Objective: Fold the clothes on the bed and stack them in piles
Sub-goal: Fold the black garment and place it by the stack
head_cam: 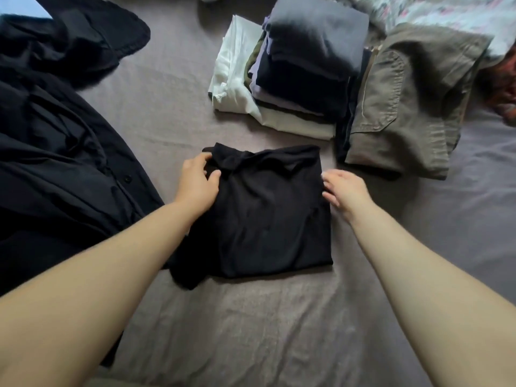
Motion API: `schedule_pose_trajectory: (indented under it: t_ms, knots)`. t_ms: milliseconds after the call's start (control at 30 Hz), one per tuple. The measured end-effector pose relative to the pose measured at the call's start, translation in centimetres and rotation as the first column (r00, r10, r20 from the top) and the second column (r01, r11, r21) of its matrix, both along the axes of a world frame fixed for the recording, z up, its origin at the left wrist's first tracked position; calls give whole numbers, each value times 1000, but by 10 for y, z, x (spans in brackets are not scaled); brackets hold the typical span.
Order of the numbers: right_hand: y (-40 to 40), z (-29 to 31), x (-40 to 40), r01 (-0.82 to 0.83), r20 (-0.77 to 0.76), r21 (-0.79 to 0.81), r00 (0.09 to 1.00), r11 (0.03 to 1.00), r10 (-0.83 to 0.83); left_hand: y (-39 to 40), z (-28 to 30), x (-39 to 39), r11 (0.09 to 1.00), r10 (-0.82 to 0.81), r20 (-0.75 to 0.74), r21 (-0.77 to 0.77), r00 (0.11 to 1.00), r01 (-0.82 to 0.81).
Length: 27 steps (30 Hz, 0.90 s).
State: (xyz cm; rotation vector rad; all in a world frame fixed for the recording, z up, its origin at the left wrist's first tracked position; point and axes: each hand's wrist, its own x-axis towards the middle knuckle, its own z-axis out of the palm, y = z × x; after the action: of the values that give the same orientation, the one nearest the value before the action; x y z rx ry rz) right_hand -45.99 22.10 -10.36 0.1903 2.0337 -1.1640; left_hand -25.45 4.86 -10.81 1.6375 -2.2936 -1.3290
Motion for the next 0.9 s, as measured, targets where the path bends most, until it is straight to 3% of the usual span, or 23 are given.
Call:
schedule_pose_trajectory:
  t_ms: [100,167,300,400,467,533,600,700,800,900]
  knots:
    - [32,-13,46,-145,-319,267,919,953,230,58,-2,38,1000,-1,39,-20,999,2]
    - [60,-13,77,-125,-418,289,875,949,243,99,0,69,1000,28,108,-10,994,-27]
    - [109,-25,117,-310,-326,398,832,863,449,145,1,109,989,143,160,10,977,-146]
    - [124,-25,116,-329,-292,417,834,847,468,147,0,120,992,93,284,-107,954,-65]
    - [129,-18,112,-293,-286,287,883,912,373,142,-1,123,989,51,296,-149,954,-7]
    - [131,-1,105,-141,-272,87,949,986,160,136,-2,126,985,30,312,-169,950,24]
    - [131,20,98,-5,-189,-84,982,996,-11,131,0,129,987,-11,319,-148,948,61]
    - [140,42,90,33,-61,-202,997,979,-46,130,-1,136,990,-80,266,-92,961,108]
    - [165,44,88,-149,-127,-35,981,988,144,132,0,143,993,2,180,-116,984,19]
    - [189,39,91,-283,-78,113,953,953,292,134,8,147,987,158,142,16,977,-161]
